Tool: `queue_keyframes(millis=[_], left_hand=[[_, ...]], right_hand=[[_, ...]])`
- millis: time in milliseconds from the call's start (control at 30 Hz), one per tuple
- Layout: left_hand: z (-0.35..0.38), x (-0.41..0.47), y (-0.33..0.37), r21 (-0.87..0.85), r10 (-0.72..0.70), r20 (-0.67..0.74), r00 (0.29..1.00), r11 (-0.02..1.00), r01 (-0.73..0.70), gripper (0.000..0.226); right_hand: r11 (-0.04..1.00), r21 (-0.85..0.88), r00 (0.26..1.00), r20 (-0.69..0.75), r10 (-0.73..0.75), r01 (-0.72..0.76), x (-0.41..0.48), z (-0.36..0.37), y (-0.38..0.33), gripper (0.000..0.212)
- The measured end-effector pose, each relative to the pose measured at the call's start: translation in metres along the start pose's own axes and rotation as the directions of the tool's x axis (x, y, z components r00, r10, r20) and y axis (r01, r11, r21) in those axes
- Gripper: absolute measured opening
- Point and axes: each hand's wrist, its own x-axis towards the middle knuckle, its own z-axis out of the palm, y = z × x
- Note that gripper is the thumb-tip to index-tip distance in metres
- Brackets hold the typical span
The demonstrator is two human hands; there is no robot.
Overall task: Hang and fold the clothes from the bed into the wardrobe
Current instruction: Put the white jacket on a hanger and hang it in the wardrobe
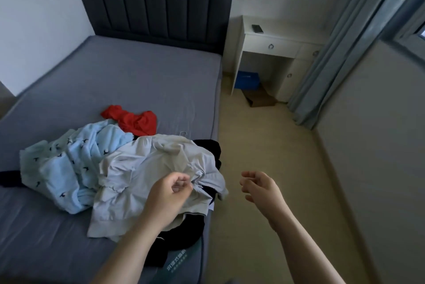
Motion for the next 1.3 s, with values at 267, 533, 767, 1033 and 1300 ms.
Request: queue_keyframes(millis=[267,533,767,1033,1300], left_hand=[[0.051,0.03,0.012,0.012,-0.082,-0.078,0.994,0.996,0.083,0.014],[0.15,0.082,0.065,-0.044,-0.168,-0.158,0.973,0.986,0.163,0.01],[0.194,0.107,0.088,-0.088,-0.259,-0.212,0.942,0.966,0.245,0.009],[0.194,0.166,0.061,-0.137,-0.408,-0.234,0.882,0.912,0.386,0.01],[0.176,0.241,0.044,-0.155,-0.442,-0.238,0.865,0.897,0.415,0.014]], right_hand=[[1.0,-0.002,0.996,0.094,0.009,-0.008,0.069,-0.04,0.012,0.02],[0.995,-0.091,0.978,0.206,-0.012,0.031,0.162,-0.124,0.012,0.019],[0.992,-0.115,0.96,0.28,-0.015,0.049,0.232,-0.158,0.009,0.017],[0.972,-0.231,0.912,0.406,0.051,0.048,0.317,-0.121,0.002,0.018],[0.957,-0.285,0.909,0.41,0.07,0.055,0.38,-0.078,-0.03,0.012]])
